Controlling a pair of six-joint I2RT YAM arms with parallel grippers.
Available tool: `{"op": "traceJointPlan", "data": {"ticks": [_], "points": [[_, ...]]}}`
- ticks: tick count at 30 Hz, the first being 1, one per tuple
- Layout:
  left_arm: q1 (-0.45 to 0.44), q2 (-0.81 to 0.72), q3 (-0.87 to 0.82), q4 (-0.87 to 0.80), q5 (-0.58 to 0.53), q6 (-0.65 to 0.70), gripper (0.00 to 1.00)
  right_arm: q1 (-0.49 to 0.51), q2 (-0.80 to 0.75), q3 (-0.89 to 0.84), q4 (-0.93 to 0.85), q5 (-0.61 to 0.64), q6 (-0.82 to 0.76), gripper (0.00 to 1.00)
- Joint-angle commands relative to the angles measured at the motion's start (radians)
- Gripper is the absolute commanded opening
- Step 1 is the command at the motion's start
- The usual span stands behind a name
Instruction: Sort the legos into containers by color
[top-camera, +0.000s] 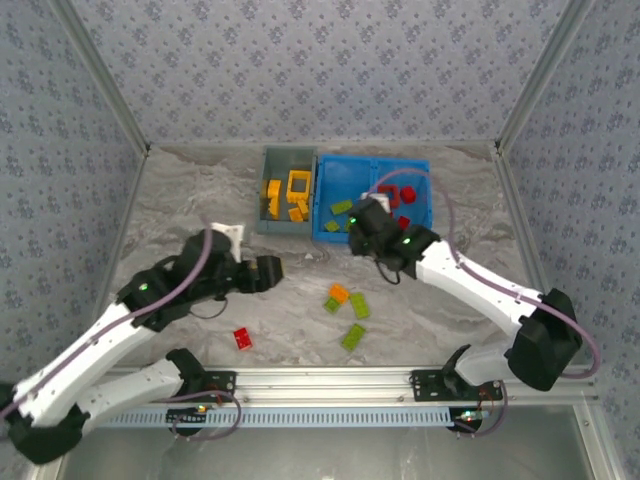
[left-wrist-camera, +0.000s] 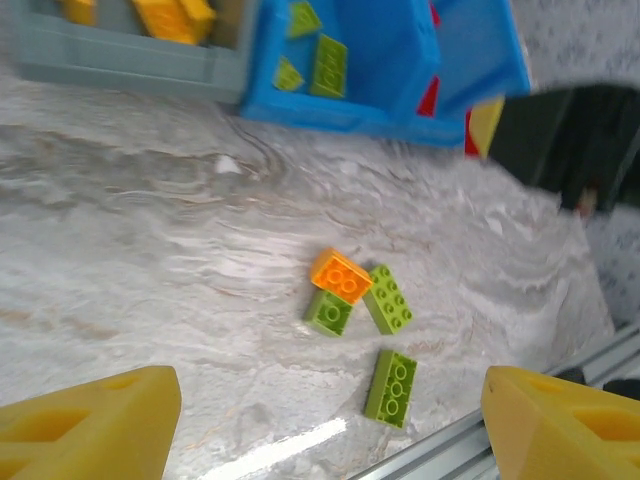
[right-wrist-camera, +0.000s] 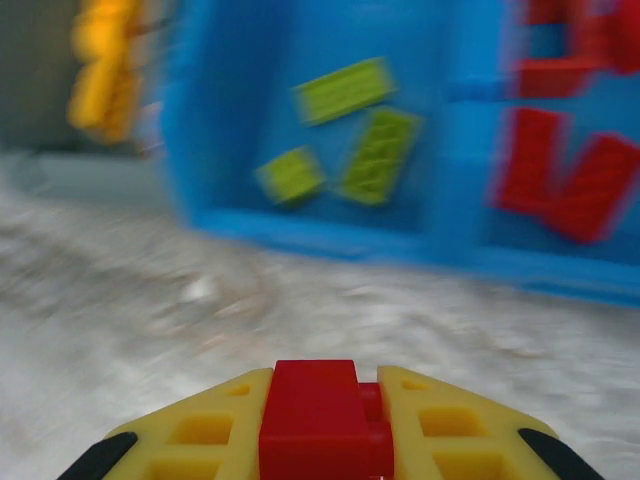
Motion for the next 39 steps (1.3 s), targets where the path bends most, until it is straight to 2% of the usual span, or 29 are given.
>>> {"op": "traceJointPlan", "data": {"ticks": [1,6,13,16,20,23,25,30,34,39], "points": [[-0.128,0.127,0.061,0.127,-0.153,0.0,0.79,-0.115,0.036,-0.015,-0.09,0.042,-0.049,0.26],[-0.252,0.287,0.123,0.167,-0.232,-0.009,0.79,-0.231,0.213,0.125,-0.173,0.175,-0.06,0.27],[-0.315,0.339,0.149,0.174,-0.26,-0.012,0.8,-0.296,0.44,0.266,-0.221,0.265,-0.081,0.27],[-0.316,0.33,0.145,0.164,-0.267,-0.017,0.8,-0.298,0.487,0.311,-0.228,0.267,-0.083,0.34],[-0.317,0.321,0.142,0.146,-0.279,-0.017,0.81,-0.294,0.494,0.338,-0.24,0.268,-0.075,0.5],[-0.312,0.333,0.143,0.13,-0.272,-0.023,0.81,-0.279,0.445,0.345,-0.24,0.268,-0.075,0.56],[-0.297,0.357,0.147,0.117,-0.244,-0.035,0.81,-0.264,0.399,0.357,-0.252,0.275,-0.074,0.56],[-0.234,0.496,0.185,0.066,-0.104,-0.035,0.81,-0.196,0.207,0.351,-0.26,0.298,-0.087,0.56],[-0.197,0.619,0.235,0.045,-0.044,-0.056,0.85,-0.107,-0.022,0.22,-0.224,0.261,-0.115,0.62],[-0.163,0.719,0.231,0.081,-0.011,-0.164,0.86,-0.016,-0.298,-0.015,-0.194,0.098,-0.128,0.63]]}}
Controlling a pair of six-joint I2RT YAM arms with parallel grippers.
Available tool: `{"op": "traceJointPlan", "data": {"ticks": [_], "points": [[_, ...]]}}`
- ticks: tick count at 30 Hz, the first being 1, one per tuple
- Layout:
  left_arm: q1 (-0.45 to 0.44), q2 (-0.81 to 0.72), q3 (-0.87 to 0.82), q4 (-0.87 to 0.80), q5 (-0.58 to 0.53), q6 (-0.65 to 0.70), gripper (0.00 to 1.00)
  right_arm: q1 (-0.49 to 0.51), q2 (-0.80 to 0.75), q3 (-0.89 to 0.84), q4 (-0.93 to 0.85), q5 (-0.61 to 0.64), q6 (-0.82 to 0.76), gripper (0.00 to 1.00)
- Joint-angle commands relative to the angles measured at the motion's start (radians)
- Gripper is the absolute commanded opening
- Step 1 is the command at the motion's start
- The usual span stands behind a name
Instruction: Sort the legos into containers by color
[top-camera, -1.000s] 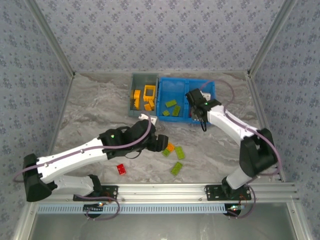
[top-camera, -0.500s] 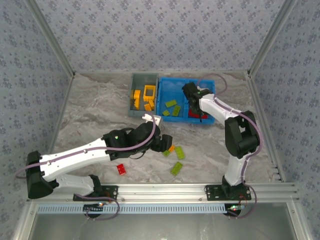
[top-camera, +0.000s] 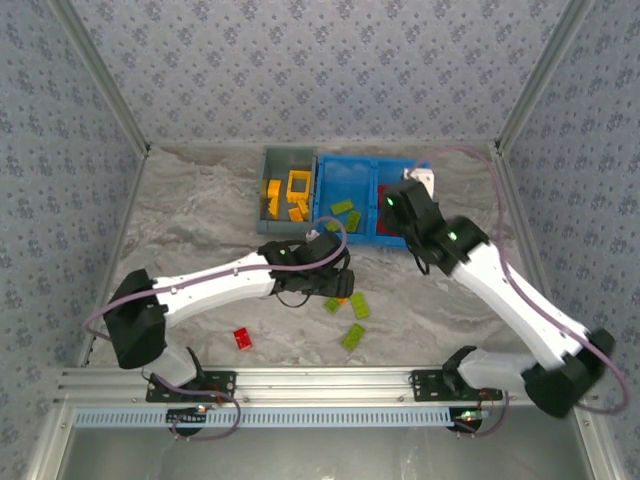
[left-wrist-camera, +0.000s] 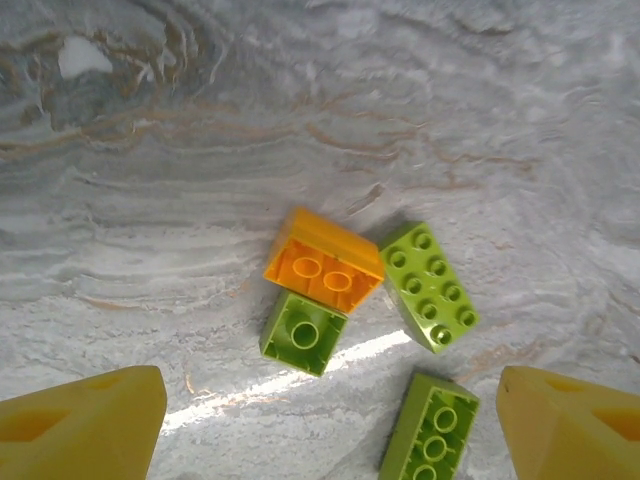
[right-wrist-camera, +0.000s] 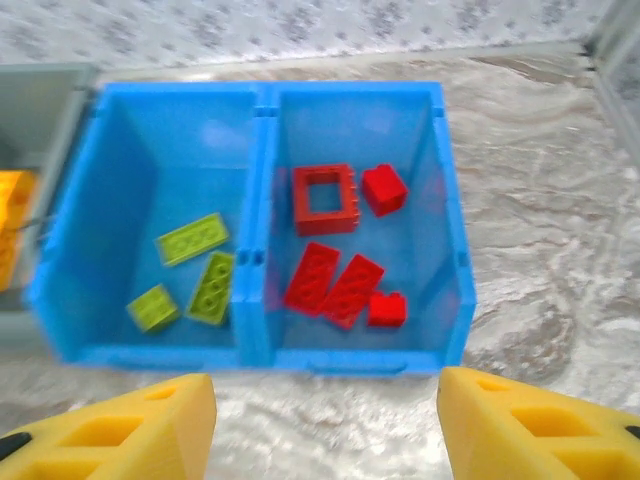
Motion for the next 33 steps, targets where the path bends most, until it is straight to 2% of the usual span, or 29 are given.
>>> {"op": "traceJointPlan", "data": {"ticks": [1,3,5,10,12,17,22,33], "points": [[0.027,0.044,0.01,0.005,0.055,-0.111,0.86,0.038,-0.114,-0.154,-0.029,-0.142,-0.015,0.64],[0.036,0.061,-0.023,0.068,0.11,-0.139,0.86,0.056,-0.203,-0.225,-0.036,-0.228,-0.01,0.64],[0.021,0.066,-0.037,0.126,0.15,-0.101,0.83,0.08,-0.271,-0.271,-0.07,-0.243,0.016,0.64],[-0.048,0.128,0.045,-0.027,0.06,0.116,0.73,0.092,-0.38,-0.314,-0.136,-0.235,0.061,0.65],[-0.059,0.156,0.056,-0.084,0.028,0.189,0.72,0.091,-0.391,-0.307,-0.135,-0.231,0.059,0.65],[-0.059,0.192,0.051,-0.093,0.01,0.317,0.71,0.09,-0.411,-0.291,-0.084,-0.292,0.038,0.65],[-0.053,0.241,0.056,-0.071,0.028,0.359,0.68,0.09,-0.462,-0.286,-0.048,-0.368,0.04,0.66],[-0.047,0.33,0.095,-0.053,0.018,0.373,0.48,0.083,-0.487,-0.219,-0.054,-0.392,0.036,0.68]]}}
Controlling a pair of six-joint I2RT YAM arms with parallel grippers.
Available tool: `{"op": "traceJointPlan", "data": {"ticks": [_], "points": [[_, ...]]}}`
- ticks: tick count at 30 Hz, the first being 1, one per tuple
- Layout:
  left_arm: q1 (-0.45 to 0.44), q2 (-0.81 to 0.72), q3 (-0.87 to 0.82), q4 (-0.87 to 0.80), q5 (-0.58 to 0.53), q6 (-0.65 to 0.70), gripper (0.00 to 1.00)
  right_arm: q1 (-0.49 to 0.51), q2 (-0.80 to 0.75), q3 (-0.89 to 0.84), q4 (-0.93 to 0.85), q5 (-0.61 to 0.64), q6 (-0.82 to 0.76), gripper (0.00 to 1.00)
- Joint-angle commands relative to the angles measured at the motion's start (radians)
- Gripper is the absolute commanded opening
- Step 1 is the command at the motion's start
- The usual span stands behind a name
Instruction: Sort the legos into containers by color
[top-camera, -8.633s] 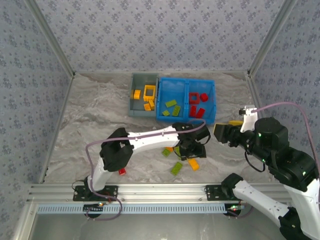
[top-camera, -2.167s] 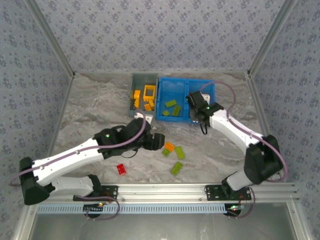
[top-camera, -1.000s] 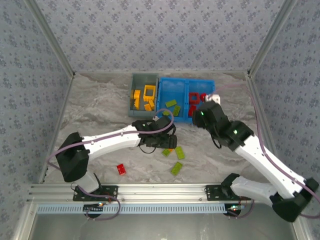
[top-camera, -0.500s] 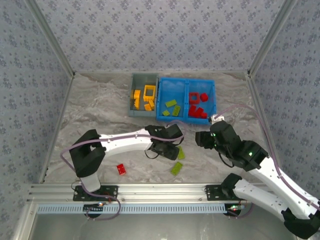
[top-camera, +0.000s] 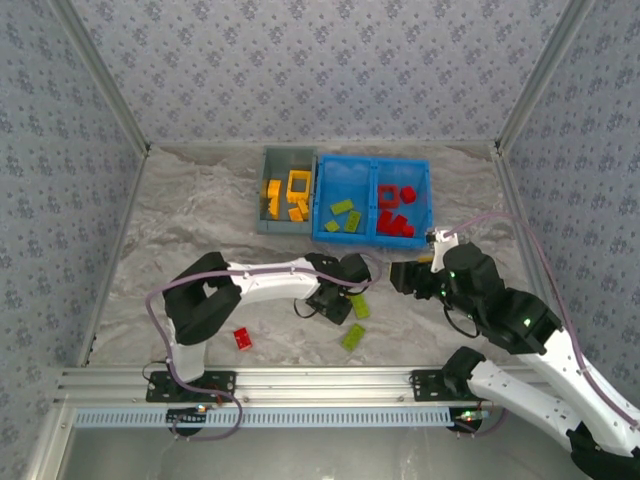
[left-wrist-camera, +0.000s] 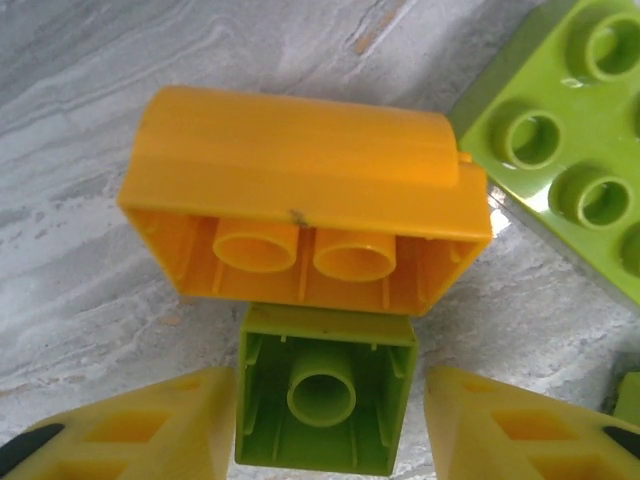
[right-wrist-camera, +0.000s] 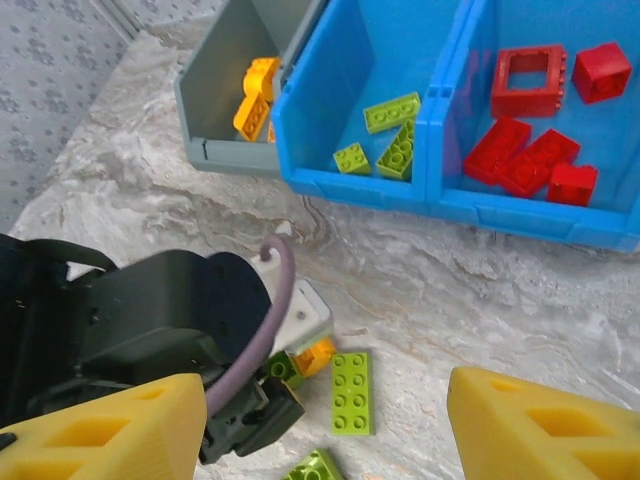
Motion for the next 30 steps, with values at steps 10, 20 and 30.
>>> {"op": "traceJointPlan", "data": {"ticks": [10,20,30], "points": [[0.03,-0.185,0.01,-0.083,-0.085,-0.027,0.34,-0.01,0.007,0.05,0.025,-0.061,-0.025,0.68],[0.257,-0.151,0.315,-0.166,0.022,0.064,0.34,-0.019,0.101,0.05,0.176,-0.108,-0.042,0.67],[0.325,0.293,0.891,-0.318,-0.086,0.043,0.33,-0.018,0.222,0.063,0.237,0.02,0.033,0.68]]}}
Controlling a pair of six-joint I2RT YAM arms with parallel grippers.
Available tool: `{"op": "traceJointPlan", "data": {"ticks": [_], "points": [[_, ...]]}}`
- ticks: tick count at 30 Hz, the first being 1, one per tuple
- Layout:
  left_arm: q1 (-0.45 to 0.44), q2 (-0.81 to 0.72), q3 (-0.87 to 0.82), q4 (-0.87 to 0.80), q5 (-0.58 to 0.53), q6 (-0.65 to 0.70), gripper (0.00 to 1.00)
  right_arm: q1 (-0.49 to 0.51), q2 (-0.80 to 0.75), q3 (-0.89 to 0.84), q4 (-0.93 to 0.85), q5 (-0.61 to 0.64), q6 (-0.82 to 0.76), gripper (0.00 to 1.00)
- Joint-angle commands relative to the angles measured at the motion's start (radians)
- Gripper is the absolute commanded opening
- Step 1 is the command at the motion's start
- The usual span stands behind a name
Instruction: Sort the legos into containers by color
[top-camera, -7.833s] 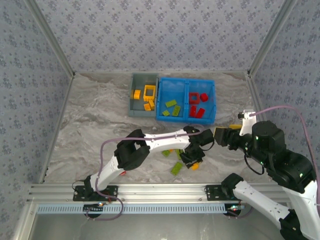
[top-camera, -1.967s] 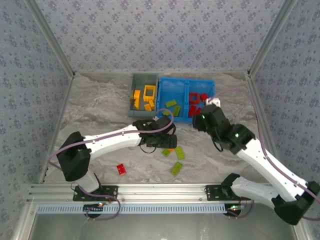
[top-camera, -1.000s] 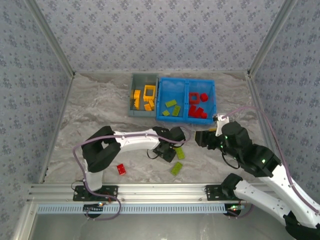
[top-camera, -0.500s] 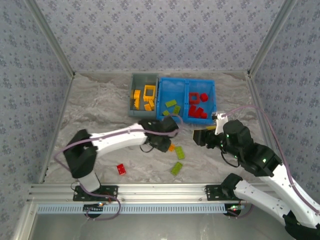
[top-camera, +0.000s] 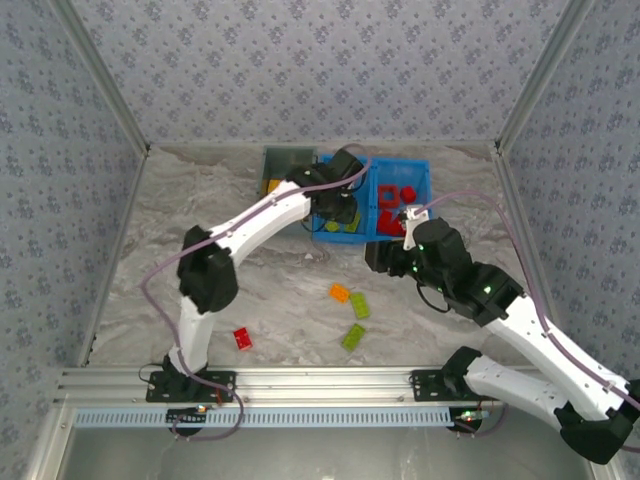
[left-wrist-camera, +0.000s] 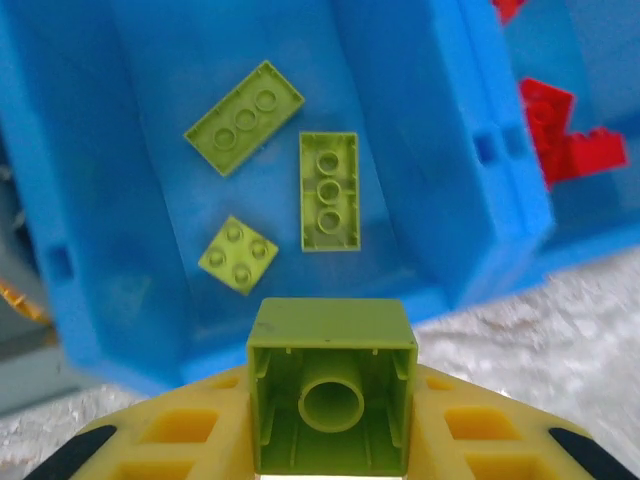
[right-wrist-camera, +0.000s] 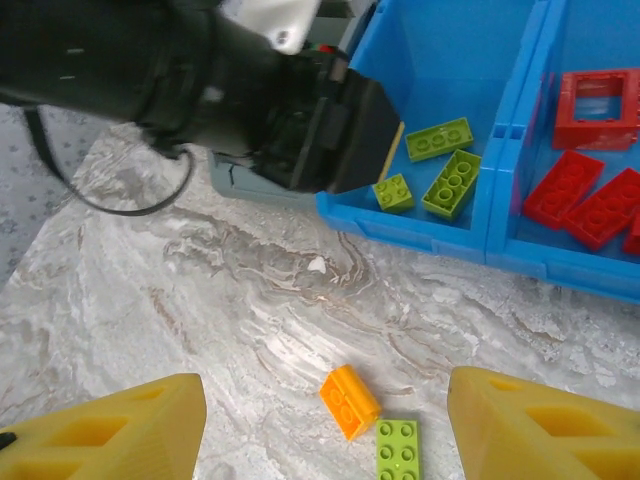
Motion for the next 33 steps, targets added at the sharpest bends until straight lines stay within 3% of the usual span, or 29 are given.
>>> {"op": "traceJointPlan", "data": {"ticks": [1,14,19,23,28,33], "points": [[0.014,0.096,0.148,-0.125,-0.053,-0.014,0.33,-0.004,0.007,0.037,0.036,0.053,0.036,0.68],[0.04,0.339,0.355,-0.158,-0.104,-0.068,0.34,0.017,-0.015,0.018,0.025,0.062,0.056,0.68],[0.039,0.353,0.391,-0.18,-0.079,-0.066,0.52,0.023,-0.013,0.006,0.025,0.059,0.058,0.69],[0.025,0.281,0.392,-0.181,-0.072,-0.067,0.6,0.026,-0.014,-0.009,0.025,0.054,0.05,0.69],[0.003,0.101,0.352,-0.197,-0.103,-0.12,0.6,0.049,-0.01,-0.028,0.008,0.067,0.014,0.68],[-0.01,-0.276,0.025,-0.102,-0.224,-0.211,0.62,0.184,0.088,-0.031,0.011,0.149,-0.05,0.69]]}}
